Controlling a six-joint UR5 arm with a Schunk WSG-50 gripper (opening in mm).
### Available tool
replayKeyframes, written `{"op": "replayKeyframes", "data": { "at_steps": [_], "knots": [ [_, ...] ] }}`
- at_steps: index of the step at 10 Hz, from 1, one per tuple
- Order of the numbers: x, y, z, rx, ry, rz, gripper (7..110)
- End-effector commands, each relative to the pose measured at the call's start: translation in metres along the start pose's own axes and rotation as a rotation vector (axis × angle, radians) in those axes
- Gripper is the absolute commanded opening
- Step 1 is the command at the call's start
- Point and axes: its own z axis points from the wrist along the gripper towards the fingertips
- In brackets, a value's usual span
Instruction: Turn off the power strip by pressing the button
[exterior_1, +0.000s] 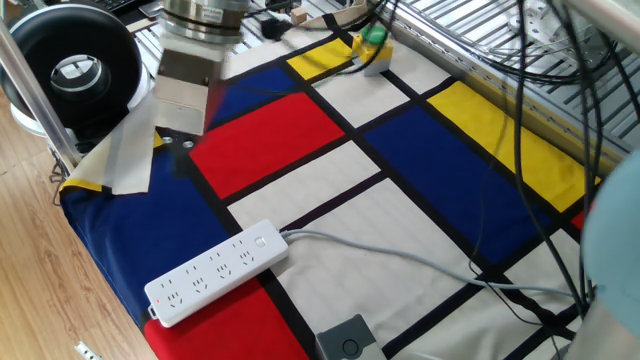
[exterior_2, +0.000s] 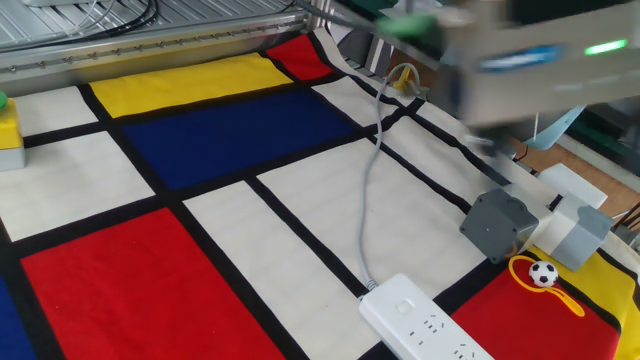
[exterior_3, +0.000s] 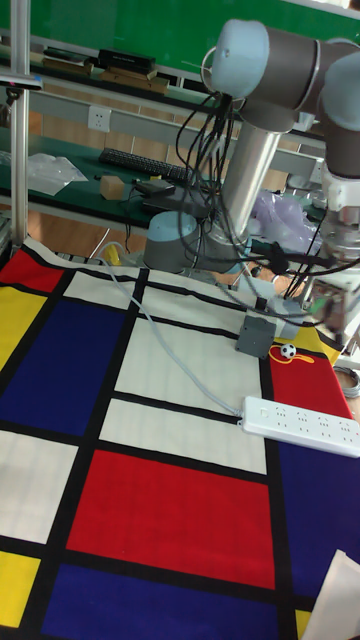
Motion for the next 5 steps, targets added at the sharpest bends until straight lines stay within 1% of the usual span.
{"op": "replayKeyframes", "data": {
  "at_steps": [1,2,3,4,5],
  "knots": [
    [0.029,-0.067,-0.011,0.217,0.098,0.272,66],
    [0.057,-0.101,-0.025,0.368,0.167,0.373,66],
    [0.064,-0.111,-0.030,0.433,0.173,0.462,66],
    [0.056,-0.099,-0.023,0.361,0.132,0.480,66],
    [0.058,-0.092,-0.018,0.299,0.104,0.470,66]
  ]
}}
